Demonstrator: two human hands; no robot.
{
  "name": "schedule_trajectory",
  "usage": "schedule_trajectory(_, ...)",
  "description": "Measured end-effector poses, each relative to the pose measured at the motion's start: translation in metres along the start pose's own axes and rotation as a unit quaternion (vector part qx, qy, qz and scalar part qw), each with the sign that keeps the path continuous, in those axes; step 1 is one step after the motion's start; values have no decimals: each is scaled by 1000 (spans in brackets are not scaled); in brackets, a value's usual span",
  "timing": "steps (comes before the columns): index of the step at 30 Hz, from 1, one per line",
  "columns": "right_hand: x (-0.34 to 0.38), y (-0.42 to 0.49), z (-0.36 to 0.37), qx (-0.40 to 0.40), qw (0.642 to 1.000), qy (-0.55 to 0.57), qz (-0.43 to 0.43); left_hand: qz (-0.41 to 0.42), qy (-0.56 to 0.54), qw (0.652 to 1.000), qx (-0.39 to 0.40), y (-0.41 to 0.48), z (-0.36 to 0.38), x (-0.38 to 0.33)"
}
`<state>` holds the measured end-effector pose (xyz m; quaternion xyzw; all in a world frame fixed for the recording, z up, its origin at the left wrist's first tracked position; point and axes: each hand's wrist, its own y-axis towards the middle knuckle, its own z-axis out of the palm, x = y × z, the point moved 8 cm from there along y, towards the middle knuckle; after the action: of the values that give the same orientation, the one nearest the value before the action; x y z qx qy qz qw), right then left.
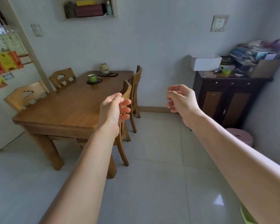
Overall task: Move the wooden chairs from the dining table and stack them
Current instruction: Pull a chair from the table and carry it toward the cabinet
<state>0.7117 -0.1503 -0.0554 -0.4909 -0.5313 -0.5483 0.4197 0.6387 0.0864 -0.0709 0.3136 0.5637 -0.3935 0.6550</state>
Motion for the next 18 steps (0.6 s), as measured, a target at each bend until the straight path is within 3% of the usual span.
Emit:
schedule_trajectory(8,-21,137,-14,43,999,-7,6,-17,-21,999,-19,98,87,14)
schedule_trajectory(18,-66,252,26,73,997,-5,36,-43,14,998,-44,199,126,44)
